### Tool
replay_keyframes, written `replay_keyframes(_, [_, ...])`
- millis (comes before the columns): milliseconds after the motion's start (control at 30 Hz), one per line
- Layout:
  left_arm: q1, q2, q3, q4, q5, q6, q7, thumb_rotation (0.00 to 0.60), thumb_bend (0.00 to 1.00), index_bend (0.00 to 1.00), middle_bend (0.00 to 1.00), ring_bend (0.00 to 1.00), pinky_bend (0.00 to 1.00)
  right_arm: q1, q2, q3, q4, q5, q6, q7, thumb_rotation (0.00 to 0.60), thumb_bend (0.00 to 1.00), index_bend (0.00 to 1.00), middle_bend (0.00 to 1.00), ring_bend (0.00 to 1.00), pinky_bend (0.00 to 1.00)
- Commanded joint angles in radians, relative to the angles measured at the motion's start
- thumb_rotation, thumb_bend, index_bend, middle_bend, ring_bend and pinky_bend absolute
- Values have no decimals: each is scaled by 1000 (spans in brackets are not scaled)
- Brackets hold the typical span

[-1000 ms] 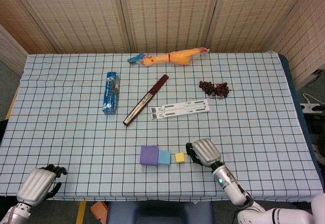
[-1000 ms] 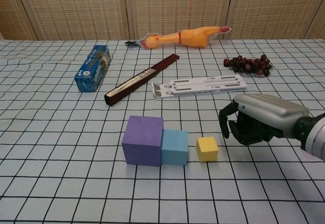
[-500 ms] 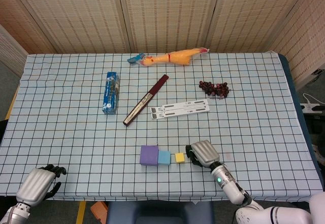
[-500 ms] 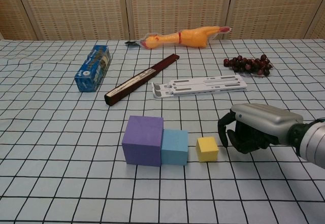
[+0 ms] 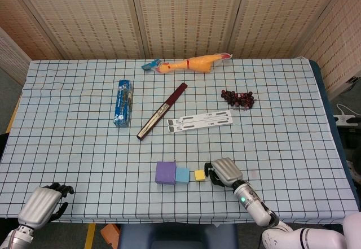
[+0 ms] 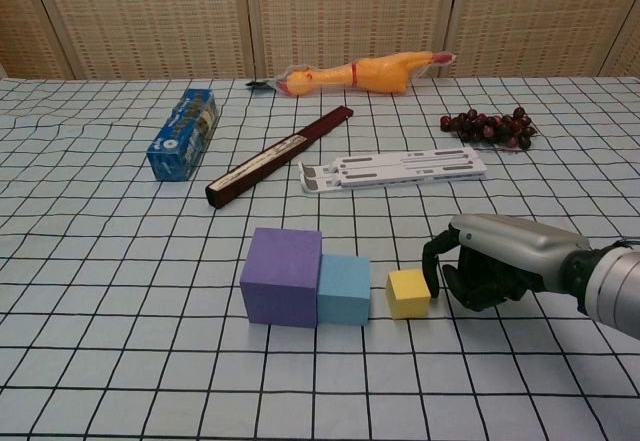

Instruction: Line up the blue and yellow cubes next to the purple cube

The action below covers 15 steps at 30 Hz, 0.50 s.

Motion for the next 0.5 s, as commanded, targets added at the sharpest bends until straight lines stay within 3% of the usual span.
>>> replay_keyframes(33, [0,0,0,0,0,0,0,600,441,414,469,379,606,1,-4,-1,8,-10,-12,26,600,711,530,1000,928,1000])
replay_keyframes(500, [0,1,1,4,6,3,-3,600,440,413,469,380,606,2,-28,1,47,-61,-27,116,600,711,530,1000,929,1000])
